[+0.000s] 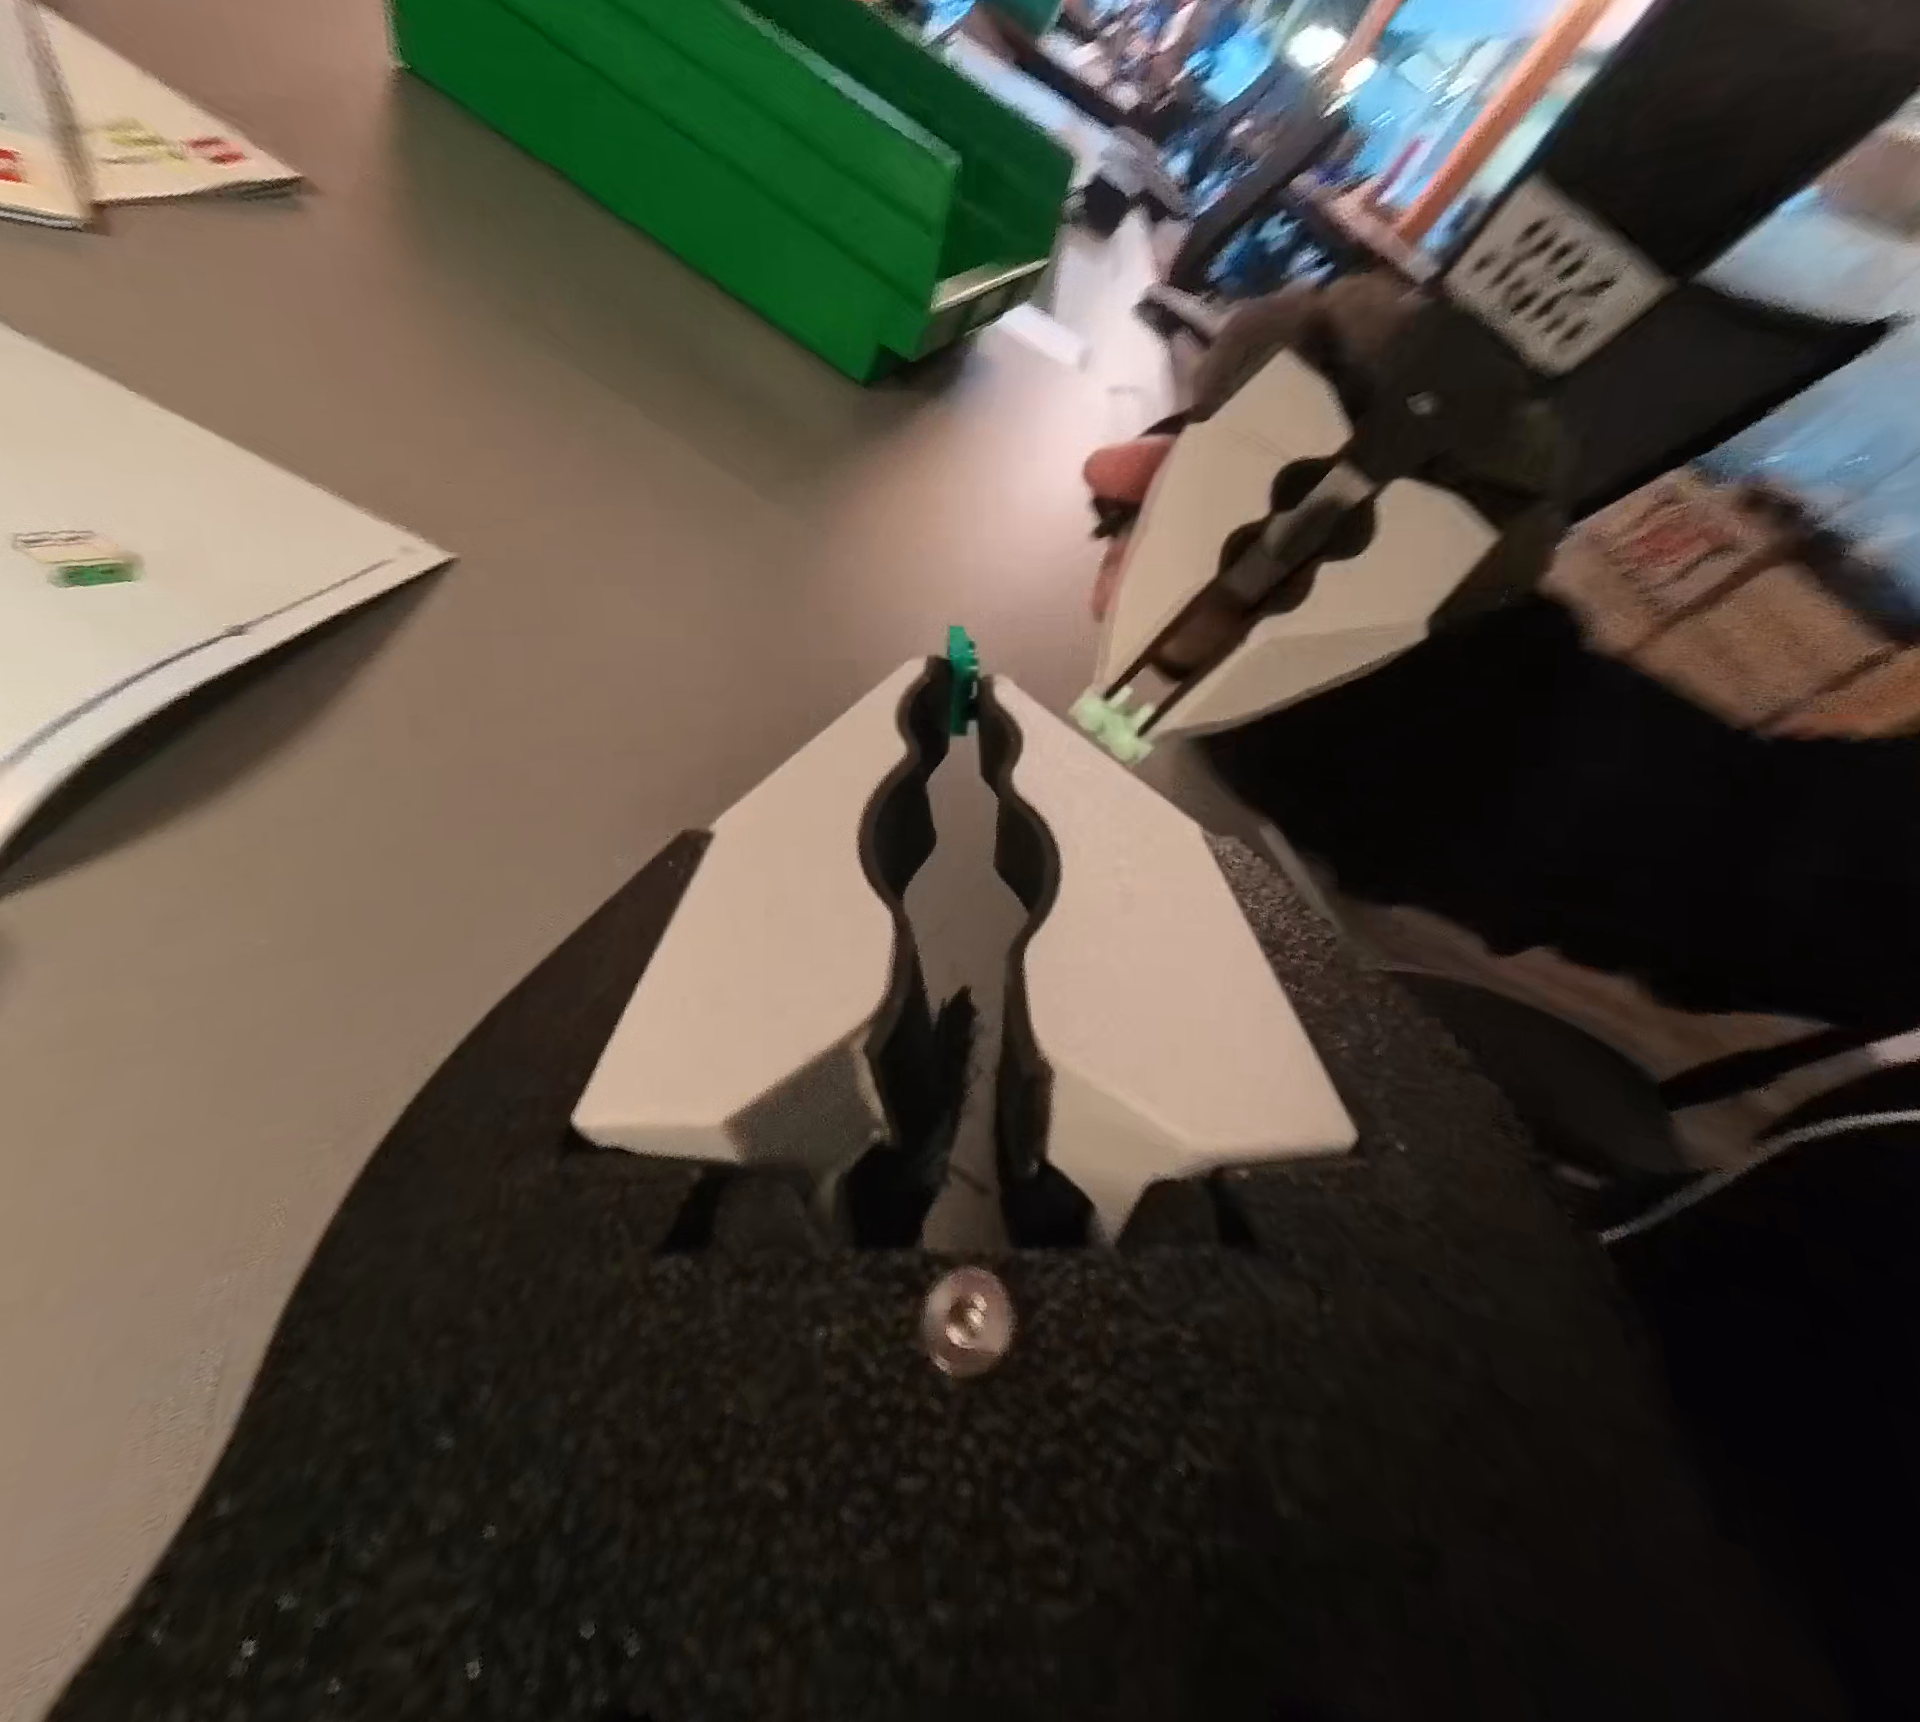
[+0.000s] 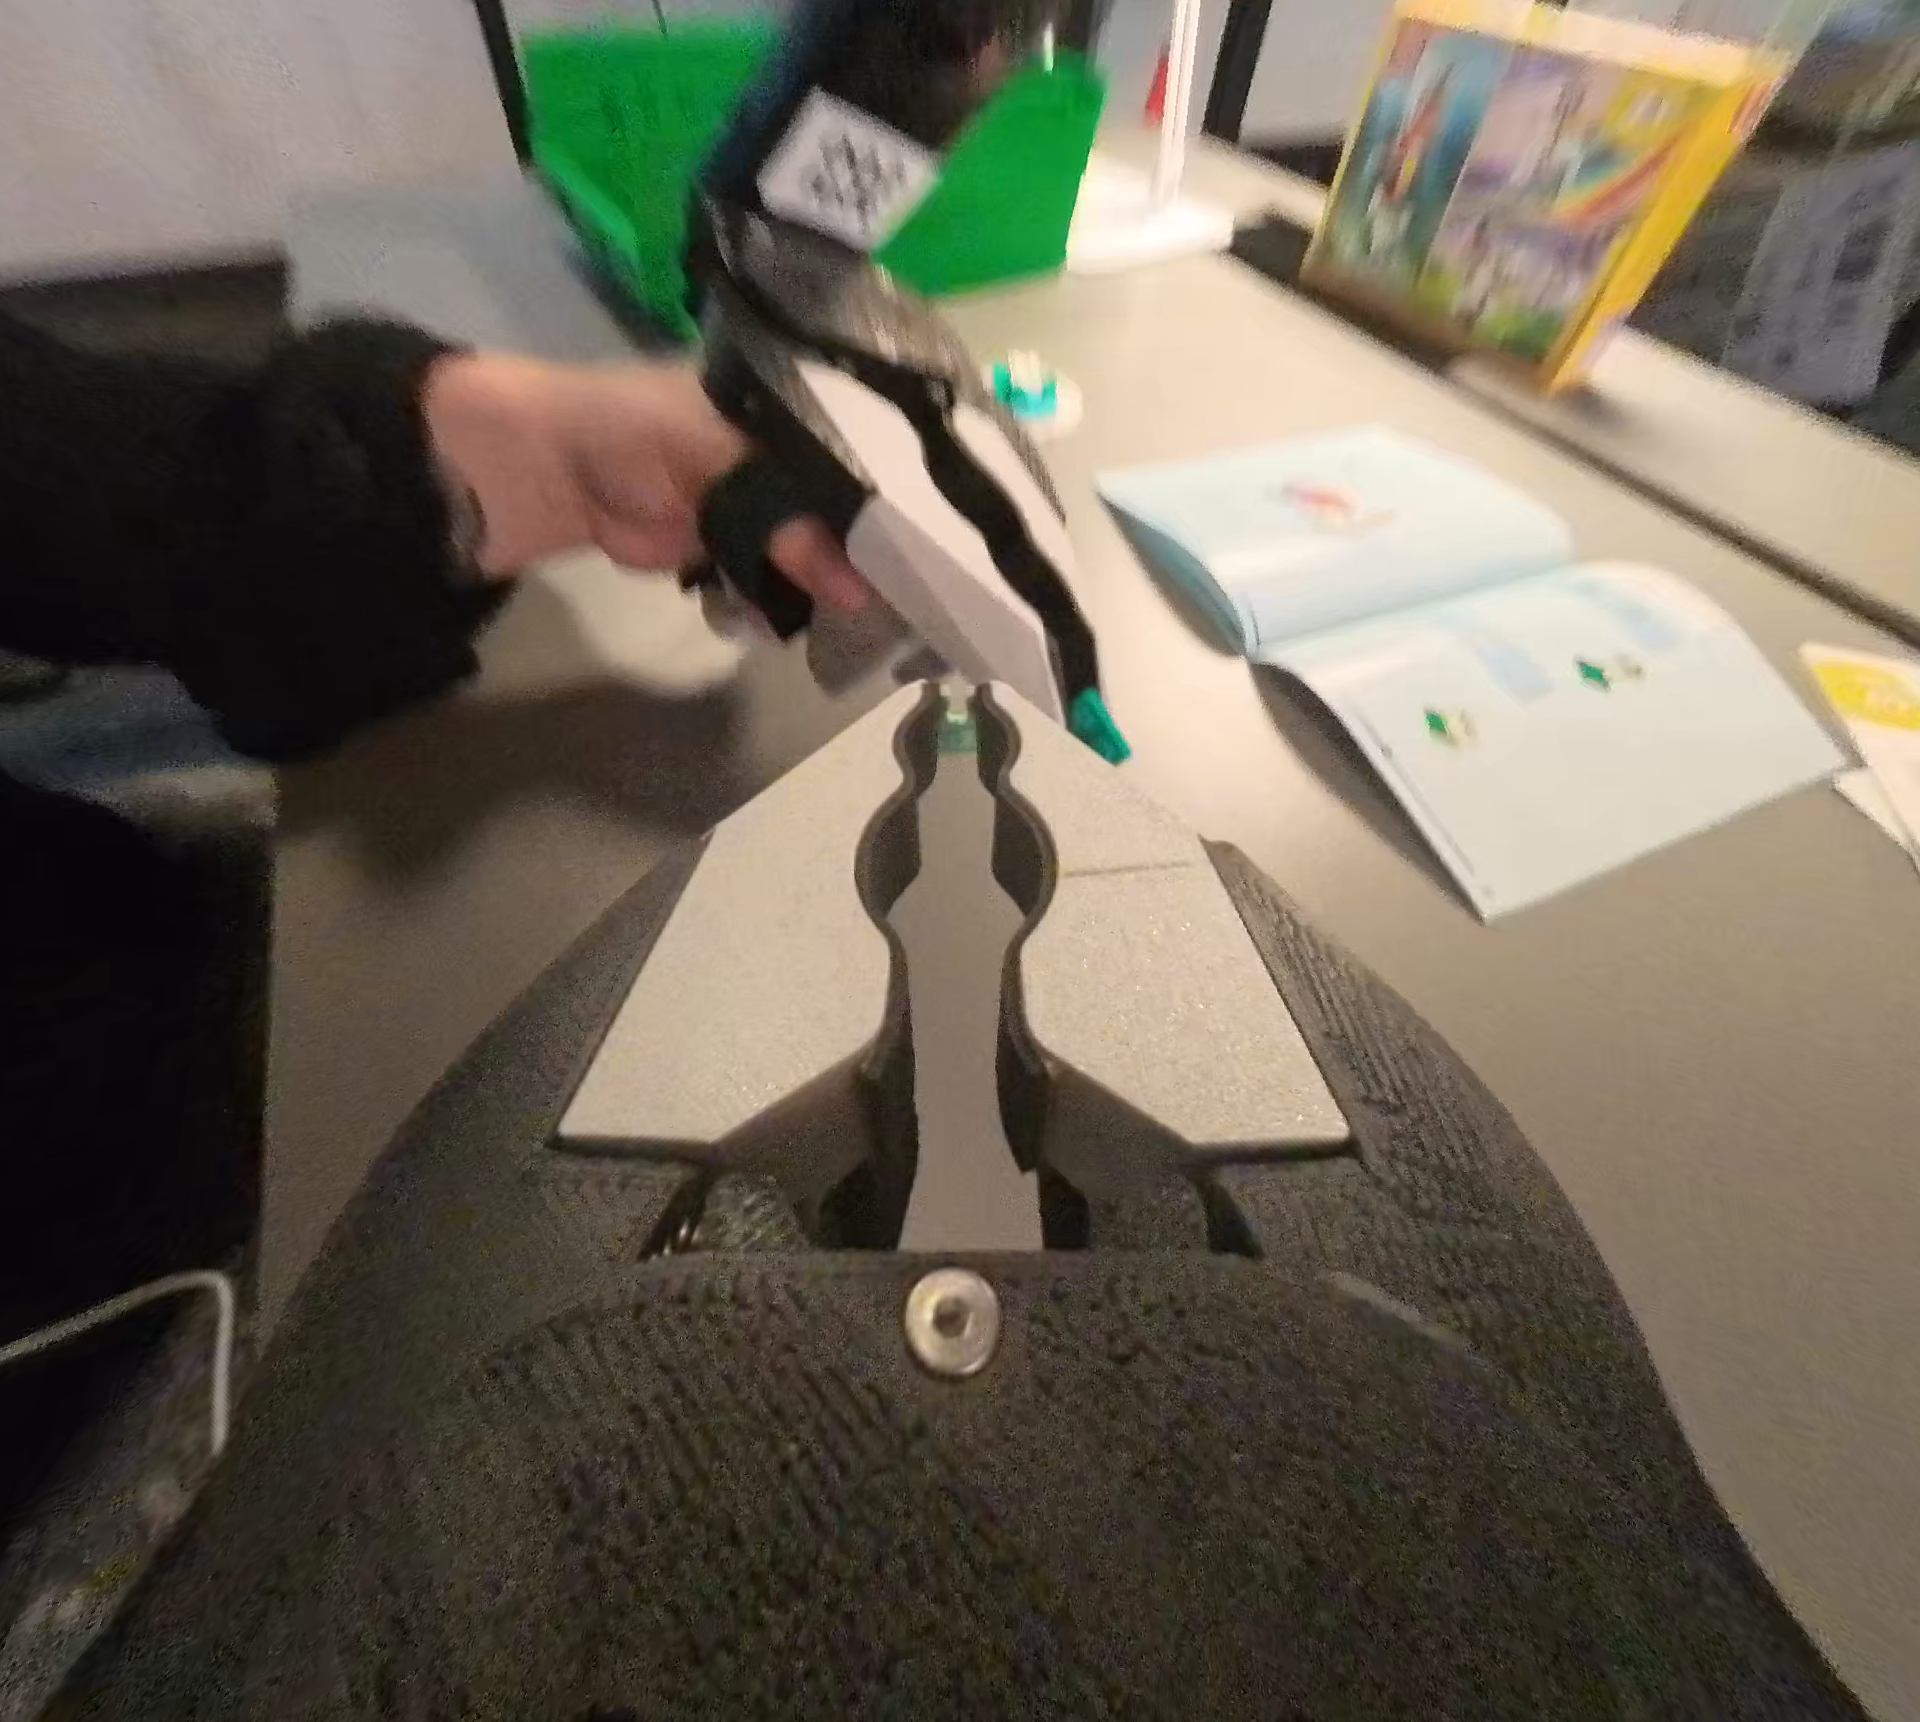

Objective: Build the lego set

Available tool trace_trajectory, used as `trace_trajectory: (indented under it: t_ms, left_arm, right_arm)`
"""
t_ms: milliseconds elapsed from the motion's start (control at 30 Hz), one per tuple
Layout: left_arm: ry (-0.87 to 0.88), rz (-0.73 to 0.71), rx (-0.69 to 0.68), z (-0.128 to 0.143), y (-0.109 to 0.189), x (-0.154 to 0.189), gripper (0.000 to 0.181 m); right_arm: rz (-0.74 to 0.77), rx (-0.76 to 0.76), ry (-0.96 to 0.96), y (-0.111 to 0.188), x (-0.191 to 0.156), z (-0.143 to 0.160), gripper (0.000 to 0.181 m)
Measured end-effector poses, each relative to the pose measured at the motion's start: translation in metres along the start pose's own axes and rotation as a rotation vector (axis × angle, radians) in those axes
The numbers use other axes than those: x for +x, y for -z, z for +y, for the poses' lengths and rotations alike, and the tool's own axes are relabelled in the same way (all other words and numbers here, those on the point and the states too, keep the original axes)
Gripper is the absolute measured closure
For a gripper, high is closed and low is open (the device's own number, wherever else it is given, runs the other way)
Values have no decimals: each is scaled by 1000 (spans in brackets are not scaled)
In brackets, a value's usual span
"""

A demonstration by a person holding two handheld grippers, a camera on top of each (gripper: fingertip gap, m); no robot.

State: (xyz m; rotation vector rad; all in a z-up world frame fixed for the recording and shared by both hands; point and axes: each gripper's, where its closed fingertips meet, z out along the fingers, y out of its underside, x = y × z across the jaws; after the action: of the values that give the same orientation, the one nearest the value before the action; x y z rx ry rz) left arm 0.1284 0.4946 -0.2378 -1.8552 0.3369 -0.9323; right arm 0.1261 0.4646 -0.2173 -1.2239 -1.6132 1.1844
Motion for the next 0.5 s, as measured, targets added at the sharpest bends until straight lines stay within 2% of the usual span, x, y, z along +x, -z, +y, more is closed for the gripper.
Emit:
trace_trajectory:
  t_ms: [33, 133, 233, 333, 500]
  left_arm:
    - [30, 65, 26, -4, -1, 11, 179]
    - [137, 277, 127, -22, 1, 47, 180]
    - [268, 473, 199, -35, 6, 74, 179]
    - [339, 556, 226, -39, 7, 84, 179]
    - [445, 636, 253, -42, 8, 87, 179]
  right_arm:
    - [-8, 86, -1, 5, -3, -12, 176]
    - [-65, 343, -63, 25, -8, -42, 176]
    - [-208, 572, -211, 45, -13, -61, 177]
    - [-288, 666, -263, 51, -18, -64, 177]
    - [-322, 752, -284, 58, -17, -68, 176]
